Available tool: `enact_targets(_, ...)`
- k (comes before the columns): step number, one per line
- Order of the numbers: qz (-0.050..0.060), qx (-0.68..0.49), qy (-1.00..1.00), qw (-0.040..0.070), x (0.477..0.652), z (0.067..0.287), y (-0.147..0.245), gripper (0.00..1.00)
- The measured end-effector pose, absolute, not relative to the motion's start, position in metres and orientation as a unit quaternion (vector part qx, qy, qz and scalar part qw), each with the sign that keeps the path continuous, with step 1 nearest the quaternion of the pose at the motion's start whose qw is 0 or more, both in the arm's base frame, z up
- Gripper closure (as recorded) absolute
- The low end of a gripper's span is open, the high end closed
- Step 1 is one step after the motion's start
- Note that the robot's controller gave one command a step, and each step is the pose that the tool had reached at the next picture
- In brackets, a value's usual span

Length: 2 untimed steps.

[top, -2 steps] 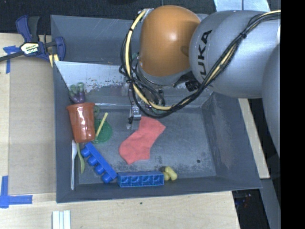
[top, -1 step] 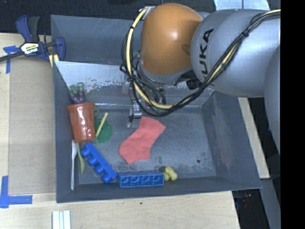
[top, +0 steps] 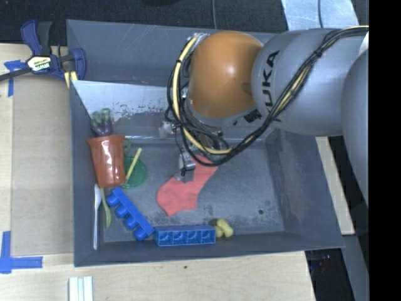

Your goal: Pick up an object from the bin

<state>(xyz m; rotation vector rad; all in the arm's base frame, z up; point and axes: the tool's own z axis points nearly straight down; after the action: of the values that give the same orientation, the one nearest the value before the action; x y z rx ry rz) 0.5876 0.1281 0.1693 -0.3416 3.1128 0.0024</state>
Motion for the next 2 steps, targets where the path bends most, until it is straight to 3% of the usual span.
enact_targets(1,0.000,-0.145,0.989,0.002,0.572,0.161,0.082,0.00)
enact_targets(2,0.000,-0.324,0.946,0.003,0.564,0.137,0.072,0.00)
